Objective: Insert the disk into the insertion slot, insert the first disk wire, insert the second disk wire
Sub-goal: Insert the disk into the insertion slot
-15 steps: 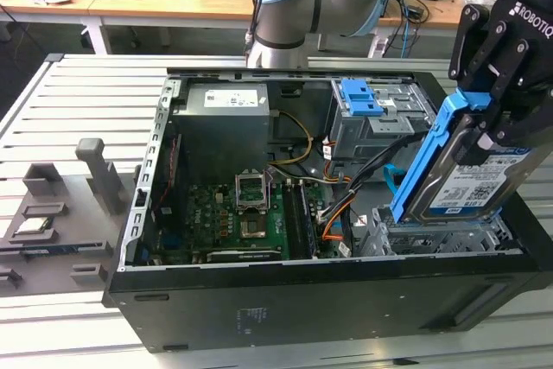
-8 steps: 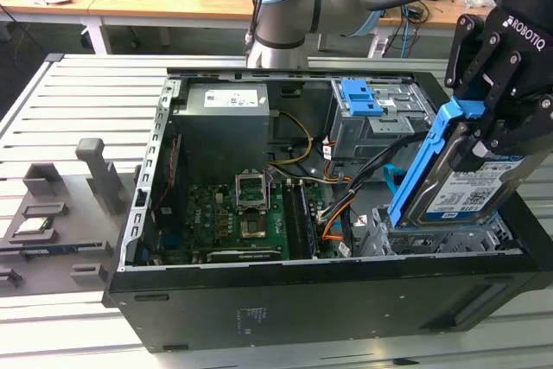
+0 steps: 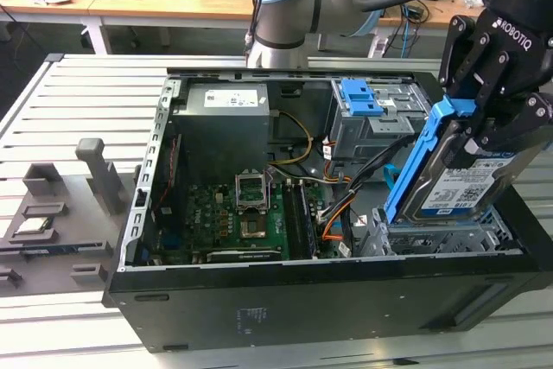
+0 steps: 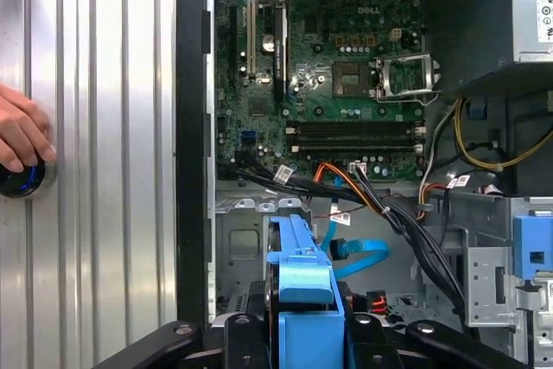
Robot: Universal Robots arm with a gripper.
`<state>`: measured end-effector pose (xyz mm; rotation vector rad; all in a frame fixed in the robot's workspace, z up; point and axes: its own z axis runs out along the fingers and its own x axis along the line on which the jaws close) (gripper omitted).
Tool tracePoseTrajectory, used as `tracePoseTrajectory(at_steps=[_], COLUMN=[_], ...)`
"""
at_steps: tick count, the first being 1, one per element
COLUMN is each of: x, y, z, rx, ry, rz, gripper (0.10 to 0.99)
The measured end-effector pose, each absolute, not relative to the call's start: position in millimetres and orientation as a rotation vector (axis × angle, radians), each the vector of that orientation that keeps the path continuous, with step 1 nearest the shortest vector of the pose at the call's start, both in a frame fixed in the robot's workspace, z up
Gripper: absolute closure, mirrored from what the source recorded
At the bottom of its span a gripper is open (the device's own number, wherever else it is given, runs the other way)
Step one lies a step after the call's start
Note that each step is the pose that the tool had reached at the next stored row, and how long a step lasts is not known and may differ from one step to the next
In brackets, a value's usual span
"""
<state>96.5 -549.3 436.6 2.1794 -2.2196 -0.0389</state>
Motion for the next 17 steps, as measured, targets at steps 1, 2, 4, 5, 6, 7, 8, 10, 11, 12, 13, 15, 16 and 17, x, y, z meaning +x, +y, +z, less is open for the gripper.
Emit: tracePoseTrajectory(at_steps=[1, 2, 4, 5, 6, 7, 8, 10, 11, 12, 13, 15, 16, 17], x=[96.0, 95.7, 95.0, 93.7, 92.5, 92.1, 92.1, 92.1, 92.0, 92.0, 92.0, 92.0, 92.0, 92.0], y=[-549.2, -549.0, -548.2, -547.7, -547.2, -546.9, -546.9, -546.8, -546.8, -546.8, -546.8, -546.8, -546.8, -546.8], z=[435.9, 435.7, 435.5, 435.2, 435.6, 435.6, 435.5, 435.0, 434.3, 433.7, 431.4, 428.4, 427.5, 426.5], rx=[2.18, 2.179, 2.18, 2.18, 2.18, 2.18, 2.18, 2.18, 2.18, 2.18, 2.18, 2.18, 2.18, 2.18], ry=[-2.22, -2.22, -2.219, -2.22, -2.22, -2.22, -2.22, -2.22, -2.22, -2.22, -2.22, -2.22, -2.22, -2.22], rz=[-0.039, -0.039, -0.039, -0.038, -0.036, -0.036, -0.036, -0.036, -0.036, -0.036, -0.036, -0.036, -0.036, -0.036], gripper=[0.722, 0.722, 0.722, 0.722, 0.722, 0.722, 0.722, 0.722, 0.722, 0.722, 0.722, 0.722, 0.722, 0.722])
